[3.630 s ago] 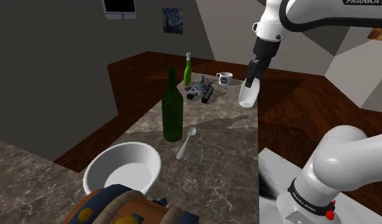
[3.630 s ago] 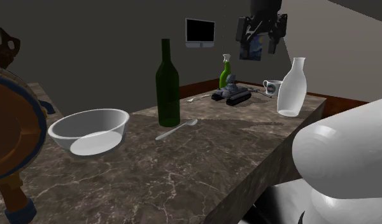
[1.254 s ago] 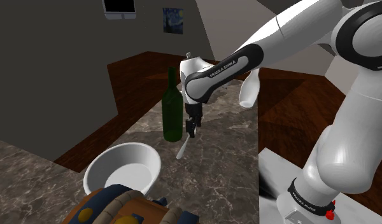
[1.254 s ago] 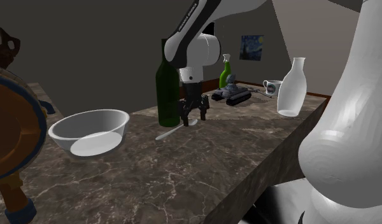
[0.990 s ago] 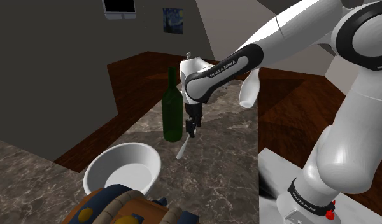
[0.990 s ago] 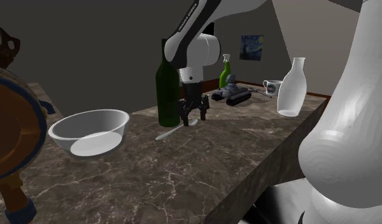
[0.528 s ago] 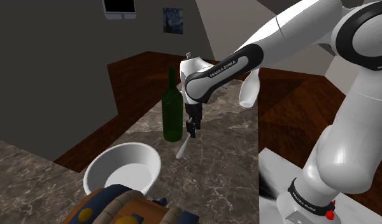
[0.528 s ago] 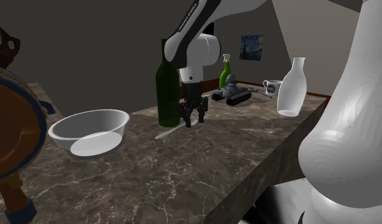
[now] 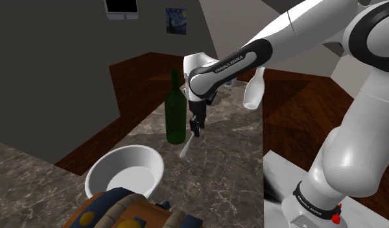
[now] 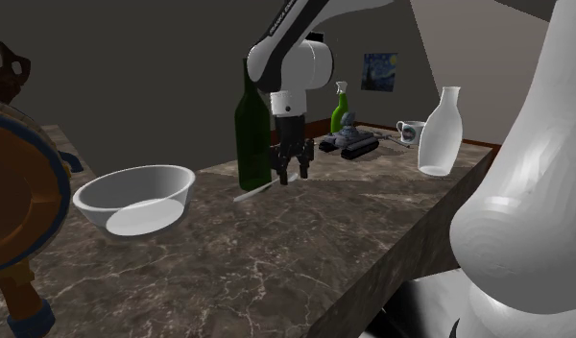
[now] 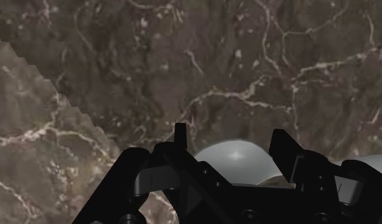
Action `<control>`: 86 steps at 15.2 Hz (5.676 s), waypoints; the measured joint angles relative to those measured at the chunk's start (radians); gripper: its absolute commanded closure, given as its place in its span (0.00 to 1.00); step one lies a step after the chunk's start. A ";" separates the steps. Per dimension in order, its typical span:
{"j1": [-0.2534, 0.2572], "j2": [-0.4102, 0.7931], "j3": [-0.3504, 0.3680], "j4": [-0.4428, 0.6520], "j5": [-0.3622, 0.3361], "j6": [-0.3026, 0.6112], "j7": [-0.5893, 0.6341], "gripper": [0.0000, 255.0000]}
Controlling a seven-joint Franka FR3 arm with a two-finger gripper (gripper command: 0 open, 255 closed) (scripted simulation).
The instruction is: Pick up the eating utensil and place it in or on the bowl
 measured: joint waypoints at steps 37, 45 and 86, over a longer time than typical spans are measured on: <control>0.122 0.018 0.128 0.392 0.030 -0.370 0.244 1.00; 0.233 0.200 0.205 0.618 0.000 -0.412 0.435 1.00; 0.272 0.290 0.217 0.672 -0.024 -0.377 0.486 0.00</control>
